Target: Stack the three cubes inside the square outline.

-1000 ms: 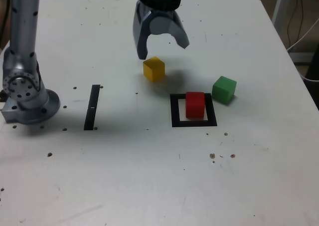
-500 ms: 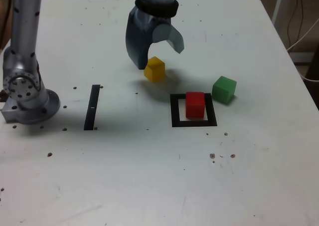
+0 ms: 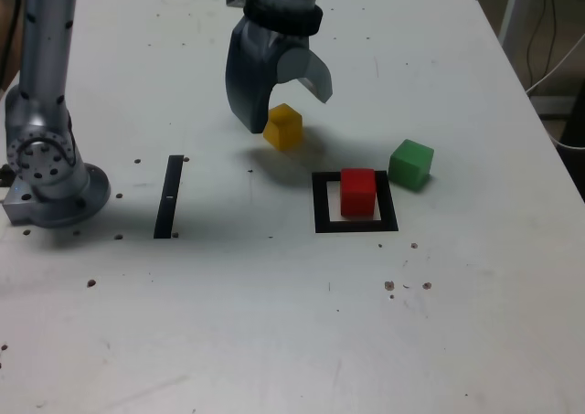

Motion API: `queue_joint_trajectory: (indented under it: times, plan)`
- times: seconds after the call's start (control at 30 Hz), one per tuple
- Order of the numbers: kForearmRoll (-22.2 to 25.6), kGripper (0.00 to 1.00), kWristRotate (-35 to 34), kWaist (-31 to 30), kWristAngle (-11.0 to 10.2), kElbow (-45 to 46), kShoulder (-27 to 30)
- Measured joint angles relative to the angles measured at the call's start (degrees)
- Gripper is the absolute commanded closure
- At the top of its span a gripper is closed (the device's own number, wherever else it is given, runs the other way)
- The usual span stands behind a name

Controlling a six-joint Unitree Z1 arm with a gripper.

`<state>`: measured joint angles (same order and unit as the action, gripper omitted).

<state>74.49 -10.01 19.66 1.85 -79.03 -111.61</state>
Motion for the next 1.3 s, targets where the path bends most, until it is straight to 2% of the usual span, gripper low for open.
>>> queue_joint_trajectory:
  times: [0.63,0.9,1.07,1.3]
  plan:
    - [-6.2,0.05,2.2,2.0,1.5,3.5,-3.7]
    - [-6.6,0.09,2.7,2.7,1.5,3.4,-4.4]
    - [-6.7,0.21,2.9,3.2,1.7,3.4,-4.7]
    - [-7.2,0.52,3.0,3.3,2.0,3.4,-5.0]
